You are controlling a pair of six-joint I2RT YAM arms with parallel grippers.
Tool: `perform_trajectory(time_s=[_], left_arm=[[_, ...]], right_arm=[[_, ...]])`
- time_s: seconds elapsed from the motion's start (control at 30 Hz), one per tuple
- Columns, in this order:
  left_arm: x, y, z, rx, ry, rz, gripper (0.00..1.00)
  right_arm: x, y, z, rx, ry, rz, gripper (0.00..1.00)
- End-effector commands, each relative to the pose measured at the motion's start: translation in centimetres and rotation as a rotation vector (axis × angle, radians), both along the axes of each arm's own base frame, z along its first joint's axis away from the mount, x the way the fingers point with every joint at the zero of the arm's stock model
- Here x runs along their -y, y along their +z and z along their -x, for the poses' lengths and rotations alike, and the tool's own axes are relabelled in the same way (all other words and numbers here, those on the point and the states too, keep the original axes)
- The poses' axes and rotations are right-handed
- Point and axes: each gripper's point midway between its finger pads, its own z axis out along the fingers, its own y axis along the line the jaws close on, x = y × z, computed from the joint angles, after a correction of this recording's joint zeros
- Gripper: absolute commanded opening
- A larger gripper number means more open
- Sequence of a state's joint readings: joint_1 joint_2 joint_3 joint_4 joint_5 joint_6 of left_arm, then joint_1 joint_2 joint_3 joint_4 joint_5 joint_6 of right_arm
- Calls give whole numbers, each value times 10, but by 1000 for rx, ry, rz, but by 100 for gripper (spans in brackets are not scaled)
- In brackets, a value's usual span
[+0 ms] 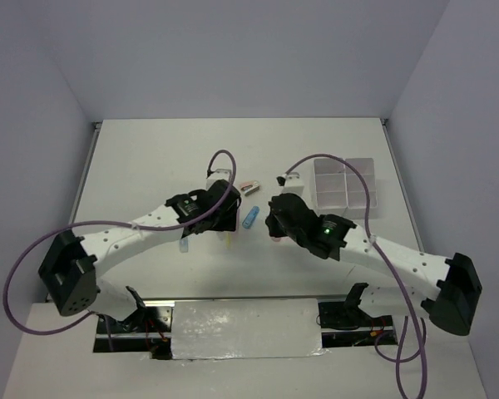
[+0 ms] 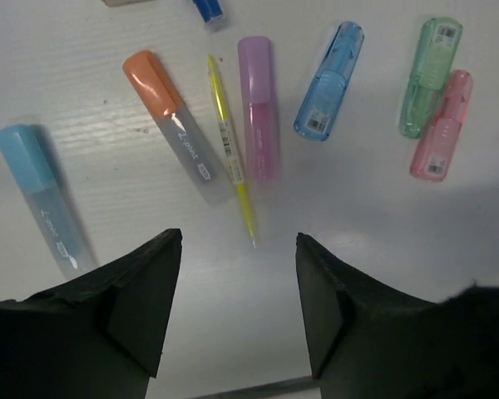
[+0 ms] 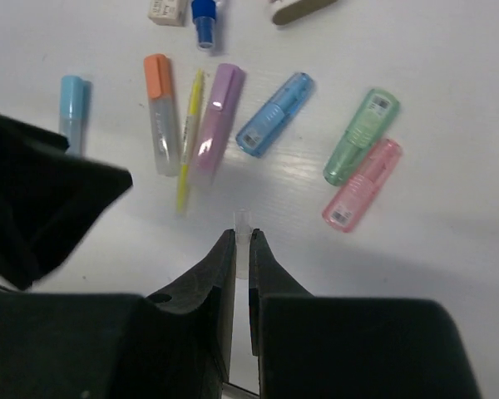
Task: Sort the stationery into containers
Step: Close the pen cap on the pen.
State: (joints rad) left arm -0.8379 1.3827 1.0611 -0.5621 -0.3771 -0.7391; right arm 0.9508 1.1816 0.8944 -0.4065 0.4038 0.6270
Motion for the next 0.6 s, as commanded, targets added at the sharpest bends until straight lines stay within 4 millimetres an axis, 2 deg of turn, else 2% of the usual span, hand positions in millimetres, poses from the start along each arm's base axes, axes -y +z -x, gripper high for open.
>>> perform_trajectory(time_s=[0.0, 0.03, 0.1, 0.13, 0.2, 0.33, 0.57], left_arm=[[15, 4, -26, 45, 101, 30, 67], [16, -11, -29, 21, 115, -11, 56], [20, -14, -40, 26, 146, -32, 56], [20, -30, -42, -4, 149, -74, 57], [24, -35, -49, -9, 160, -90, 57], [14, -56, -57, -31, 227, -155, 51], [13, -75, -65, -59, 250, -154, 48]], right_arm=[[31, 0, 13, 6, -59, -1, 0], [38, -4, 17, 4, -63, 6, 0], [46, 1, 22, 18, -69, -13, 0], [50, 0, 23, 18, -76, -4, 0], [54, 3, 26, 24, -73, -12, 0], [61, 3, 29, 37, -73, -14, 0], [57, -2, 31, 42, -49, -33, 0]])
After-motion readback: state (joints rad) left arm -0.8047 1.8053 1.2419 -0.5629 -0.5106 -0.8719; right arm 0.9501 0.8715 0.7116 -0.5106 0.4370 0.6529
